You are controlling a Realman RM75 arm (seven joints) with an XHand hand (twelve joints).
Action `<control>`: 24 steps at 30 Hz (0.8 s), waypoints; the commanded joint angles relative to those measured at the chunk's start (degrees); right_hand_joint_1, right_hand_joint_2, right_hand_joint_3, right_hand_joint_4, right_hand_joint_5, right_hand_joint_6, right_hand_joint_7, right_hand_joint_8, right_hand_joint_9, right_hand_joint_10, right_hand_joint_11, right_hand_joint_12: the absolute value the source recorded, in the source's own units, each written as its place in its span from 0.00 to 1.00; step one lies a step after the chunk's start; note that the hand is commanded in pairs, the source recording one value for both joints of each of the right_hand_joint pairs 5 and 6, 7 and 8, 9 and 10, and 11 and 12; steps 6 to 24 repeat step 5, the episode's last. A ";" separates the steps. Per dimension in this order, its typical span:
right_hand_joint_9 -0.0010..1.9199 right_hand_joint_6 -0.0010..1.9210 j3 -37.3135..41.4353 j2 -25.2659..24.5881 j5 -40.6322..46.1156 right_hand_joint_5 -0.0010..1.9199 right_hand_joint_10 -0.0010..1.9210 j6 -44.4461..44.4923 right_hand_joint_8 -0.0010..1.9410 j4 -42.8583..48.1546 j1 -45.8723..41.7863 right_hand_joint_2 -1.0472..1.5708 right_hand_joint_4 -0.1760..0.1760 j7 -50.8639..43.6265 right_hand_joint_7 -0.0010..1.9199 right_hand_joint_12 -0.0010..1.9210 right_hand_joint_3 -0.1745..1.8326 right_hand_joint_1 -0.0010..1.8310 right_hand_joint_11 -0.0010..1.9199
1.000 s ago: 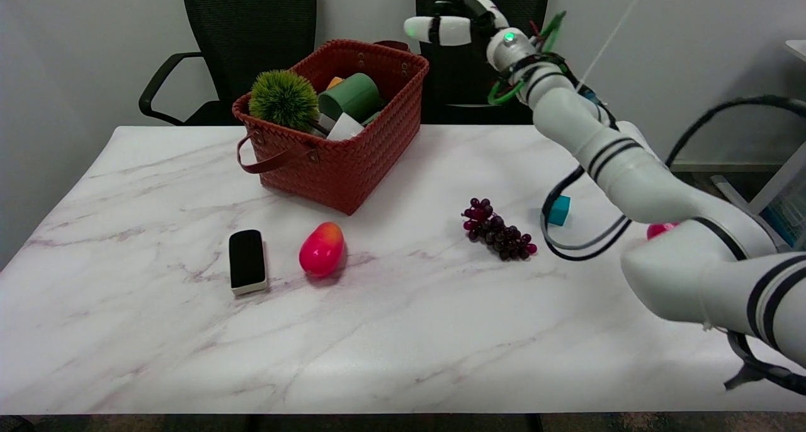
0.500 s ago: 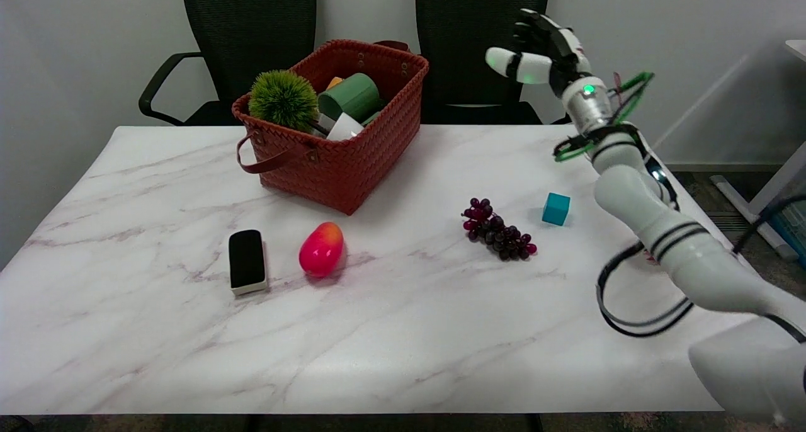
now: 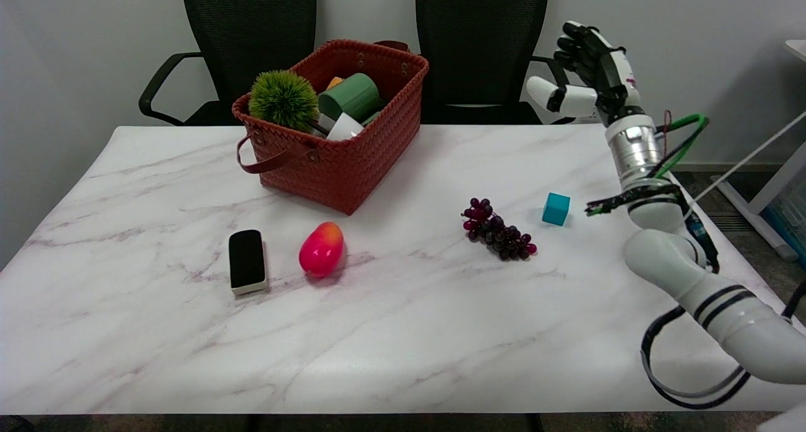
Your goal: Place the green mug into the brown storage basket.
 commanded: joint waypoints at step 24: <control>0.25 0.16 0.99 4.29 -8.67 0.16 0.25 18.41 0.22 -1.36 -13.55 0.45 0.50 12.31 0.22 0.21 0.55 0.63 0.21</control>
